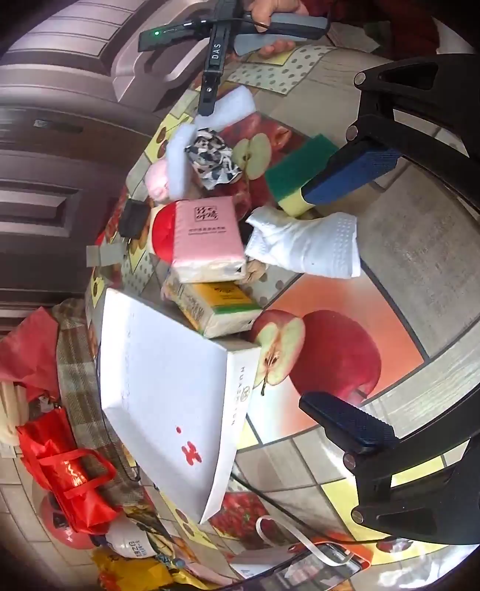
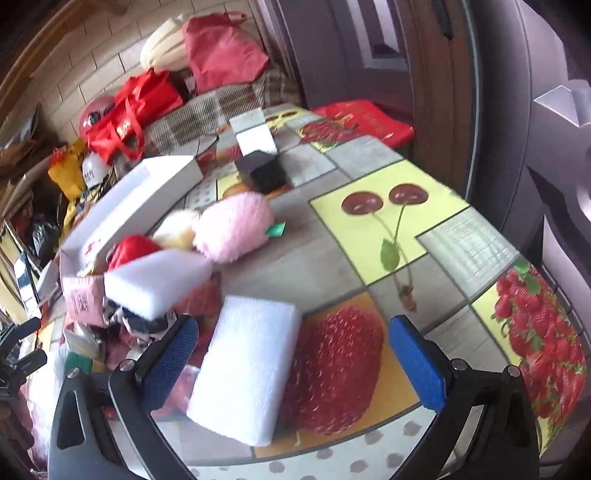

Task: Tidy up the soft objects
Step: 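Grasp the white sock with the left tool while the right tool grasps a white foam sheet, then carry the sock and foam sheet over the white box with both tools, then open both tools to drop the sock and foam sheet into the box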

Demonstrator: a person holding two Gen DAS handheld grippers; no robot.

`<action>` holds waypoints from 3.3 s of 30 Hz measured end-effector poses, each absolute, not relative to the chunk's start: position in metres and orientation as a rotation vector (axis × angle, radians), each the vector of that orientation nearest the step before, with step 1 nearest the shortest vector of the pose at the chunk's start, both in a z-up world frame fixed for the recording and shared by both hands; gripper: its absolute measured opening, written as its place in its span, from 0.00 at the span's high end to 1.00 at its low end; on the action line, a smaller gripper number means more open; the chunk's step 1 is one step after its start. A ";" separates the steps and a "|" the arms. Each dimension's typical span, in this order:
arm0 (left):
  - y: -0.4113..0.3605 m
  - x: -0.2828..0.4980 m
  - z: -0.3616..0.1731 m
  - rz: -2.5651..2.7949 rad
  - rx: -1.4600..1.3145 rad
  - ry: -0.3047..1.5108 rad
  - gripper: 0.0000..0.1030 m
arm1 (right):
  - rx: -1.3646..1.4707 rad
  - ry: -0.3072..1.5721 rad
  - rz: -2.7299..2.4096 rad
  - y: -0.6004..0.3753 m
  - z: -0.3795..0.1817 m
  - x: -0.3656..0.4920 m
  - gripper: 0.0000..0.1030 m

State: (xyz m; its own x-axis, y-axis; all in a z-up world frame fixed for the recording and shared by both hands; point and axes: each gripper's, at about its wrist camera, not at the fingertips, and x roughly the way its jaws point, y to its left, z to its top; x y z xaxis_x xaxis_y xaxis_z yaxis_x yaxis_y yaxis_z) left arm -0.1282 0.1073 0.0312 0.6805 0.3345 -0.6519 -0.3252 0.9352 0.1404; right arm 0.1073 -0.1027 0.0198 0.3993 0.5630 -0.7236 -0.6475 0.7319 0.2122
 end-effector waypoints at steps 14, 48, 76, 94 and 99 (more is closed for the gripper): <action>0.091 -0.088 0.007 0.240 0.003 0.911 0.63 | -0.359 0.876 0.764 -0.071 0.007 0.079 0.12; 0.168 -0.190 0.061 0.789 -0.148 0.268 0.64 | 0.013 0.339 0.984 -0.062 0.064 0.012 0.50; 0.245 -0.135 0.059 0.844 -0.231 0.285 0.64 | -0.084 0.341 1.108 0.126 0.051 -0.016 0.50; 0.279 -0.105 0.055 0.890 -0.292 0.293 0.00 | -0.108 0.355 1.078 0.133 0.052 0.001 0.00; 0.272 -0.119 0.057 0.864 -0.306 0.235 0.00 | -0.090 0.351 1.074 0.121 0.054 -0.008 0.00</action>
